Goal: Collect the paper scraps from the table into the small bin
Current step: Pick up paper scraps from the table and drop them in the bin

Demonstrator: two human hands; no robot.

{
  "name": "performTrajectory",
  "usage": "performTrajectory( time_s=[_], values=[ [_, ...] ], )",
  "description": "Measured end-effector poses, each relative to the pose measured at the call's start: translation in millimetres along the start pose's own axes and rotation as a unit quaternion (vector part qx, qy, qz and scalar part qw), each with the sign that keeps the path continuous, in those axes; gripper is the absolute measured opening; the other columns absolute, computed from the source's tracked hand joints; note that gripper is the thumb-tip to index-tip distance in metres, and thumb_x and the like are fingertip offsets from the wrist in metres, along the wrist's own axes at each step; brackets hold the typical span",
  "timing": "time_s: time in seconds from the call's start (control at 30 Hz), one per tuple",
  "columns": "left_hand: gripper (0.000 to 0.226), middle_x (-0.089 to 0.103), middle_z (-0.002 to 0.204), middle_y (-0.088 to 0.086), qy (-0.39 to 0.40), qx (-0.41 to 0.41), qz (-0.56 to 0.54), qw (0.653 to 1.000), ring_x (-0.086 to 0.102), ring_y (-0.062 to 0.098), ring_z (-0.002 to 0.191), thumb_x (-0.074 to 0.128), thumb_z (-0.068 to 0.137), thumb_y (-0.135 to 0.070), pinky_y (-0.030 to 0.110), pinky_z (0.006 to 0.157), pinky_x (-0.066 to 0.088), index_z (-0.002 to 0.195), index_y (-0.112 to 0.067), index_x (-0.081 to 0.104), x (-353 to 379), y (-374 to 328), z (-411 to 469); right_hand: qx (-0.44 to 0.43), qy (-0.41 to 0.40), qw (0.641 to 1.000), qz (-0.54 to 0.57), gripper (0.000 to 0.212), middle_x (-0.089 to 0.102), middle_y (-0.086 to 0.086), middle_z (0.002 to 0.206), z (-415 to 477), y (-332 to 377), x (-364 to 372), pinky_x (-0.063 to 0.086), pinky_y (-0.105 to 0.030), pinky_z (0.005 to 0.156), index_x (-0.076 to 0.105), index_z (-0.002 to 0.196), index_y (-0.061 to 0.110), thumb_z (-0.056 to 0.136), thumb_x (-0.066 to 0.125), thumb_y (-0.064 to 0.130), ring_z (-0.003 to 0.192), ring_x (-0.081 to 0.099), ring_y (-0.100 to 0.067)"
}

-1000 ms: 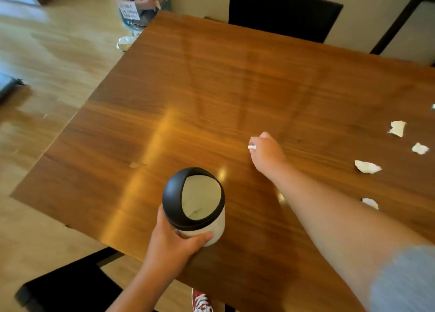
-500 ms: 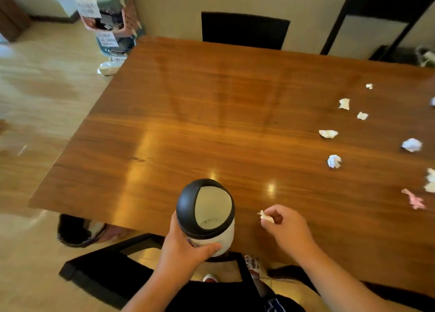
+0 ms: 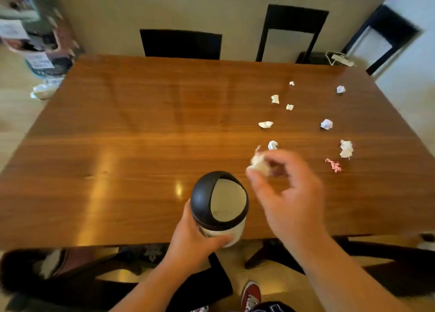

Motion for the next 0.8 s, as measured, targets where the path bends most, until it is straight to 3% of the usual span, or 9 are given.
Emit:
performTrajectory(
  time_s=[0.03, 0.07, 0.13, 0.23, 0.33, 0.47, 0.6, 0.8],
  values=[
    [0.104, 0.064, 0.123, -0.035, 0.006, 0.003, -0.001, 1.000, 0.064, -0.009, 0.111, 0.099, 0.047, -0.045, 0.027, 0.095, 0.054, 0.131, -0.057, 0.038, 5.3, -2.3, 0.1, 0.030, 0.121, 0.988, -0.086, 0.033, 0.061, 0.020, 0.119, -14.6, -12.8, 28.1, 0.047, -0.031, 0.099, 0.065, 0.117, 0.033, 0.085, 0.070, 0.037, 0.113, 0.052, 0.000],
    [0.104, 0.064, 0.123, -0.034, 0.012, 0.006, 0.002, 1.000, 0.065, -0.008, 0.111, 0.100, 0.048, -0.046, 0.026, 0.093, 0.055, 0.130, -0.059, 0.038, 10.3, -4.8, -0.1, 0.037, 0.188, 0.971, -0.142, 0.040, 0.057, 0.019, 0.129, -30.3, -27.6, 41.4, 0.039, -0.031, 0.109, 0.065, 0.122, 0.033, 0.084, 0.069, 0.043, 0.124, 0.044, 0.000],
    [0.104, 0.063, 0.123, -0.037, 0.012, 0.012, 0.007, 1.000, 0.064, -0.011, 0.111, 0.099, 0.047, -0.047, 0.021, 0.092, 0.054, 0.129, -0.060, 0.036, 18.6, -8.4, 0.8, 0.068, 0.169, 0.975, -0.123, 0.047, 0.053, 0.022, 0.133, -39.0, -49.5, 27.3, 0.031, -0.019, 0.106, 0.062, 0.125, 0.036, 0.082, 0.062, 0.053, 0.128, 0.041, 0.004],
    [0.104, 0.061, 0.122, -0.039, 0.011, 0.001, 0.008, 1.000, 0.060, -0.015, 0.112, 0.098, 0.045, -0.045, 0.022, 0.095, 0.050, 0.126, -0.064, 0.036, 32.8, -6.5, 2.7, 0.144, 0.131, 0.977, -0.083, 0.039, 0.055, 0.031, 0.117, -46.5, -86.1, -11.6, 0.038, -0.007, 0.087, 0.059, 0.117, 0.044, 0.081, 0.054, 0.058, 0.114, 0.048, 0.015],
    [0.104, 0.066, 0.120, -0.029, 0.012, -0.022, 0.010, 1.000, 0.061, -0.009, 0.114, 0.097, 0.041, -0.046, 0.034, 0.104, 0.052, 0.125, -0.062, 0.038, 54.8, -4.7, 8.5, 0.176, 0.210, 0.953, -0.128, 0.036, 0.051, 0.035, 0.109, -57.0, -128.0, -28.7, 0.042, -0.007, 0.080, 0.058, 0.119, 0.044, 0.085, 0.056, 0.055, 0.102, 0.051, 0.013],
    [0.102, 0.065, 0.119, -0.032, 0.012, -0.028, 0.035, 0.999, 0.062, -0.007, 0.113, 0.097, 0.041, -0.050, 0.033, 0.102, 0.052, 0.120, -0.070, 0.036, 96.3, -5.7, 21.6, 0.262, 0.282, 0.914, -0.129, 0.036, 0.059, 0.026, 0.106, -65.2, -212.5, -65.8, 0.047, -0.012, 0.076, 0.060, 0.120, 0.039, 0.086, 0.066, 0.048, 0.098, 0.057, 0.006],
    [0.104, 0.067, 0.121, -0.025, 0.005, -0.040, 0.051, 0.998, 0.062, -0.003, 0.116, 0.097, 0.039, -0.050, 0.033, 0.103, 0.050, 0.120, -0.070, 0.035, 147.8, -14.3, 40.2, 0.318, 0.287, 0.892, -0.142, 0.037, 0.063, 0.021, 0.106, -50.3, -303.7, -114.8, 0.052, -0.022, 0.084, 0.062, 0.120, 0.034, 0.086, 0.068, 0.045, 0.098, 0.060, 0.000],
    [0.101, 0.064, 0.121, -0.025, -0.024, -0.075, 0.057, 0.995, 0.062, -0.003, 0.110, 0.097, 0.040, -0.051, 0.032, 0.099, 0.053, 0.115, -0.073, 0.033, 222.4, -19.9, 66.0, 0.333, 0.285, 0.881, -0.179, 0.035, 0.063, 0.015, 0.103, -8.8, -425.2, -138.3, 0.047, -0.022, 0.068, 0.060, 0.118, 0.032, 0.086, 0.067, 0.045, 0.083, 0.059, -0.001]
  ],
)
Point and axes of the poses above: each hand's wrist, its own z-axis towards the middle knuckle, its own x-axis out of the palm, y = z × x, the point moved 7 cm from there along z, towards the middle knuckle
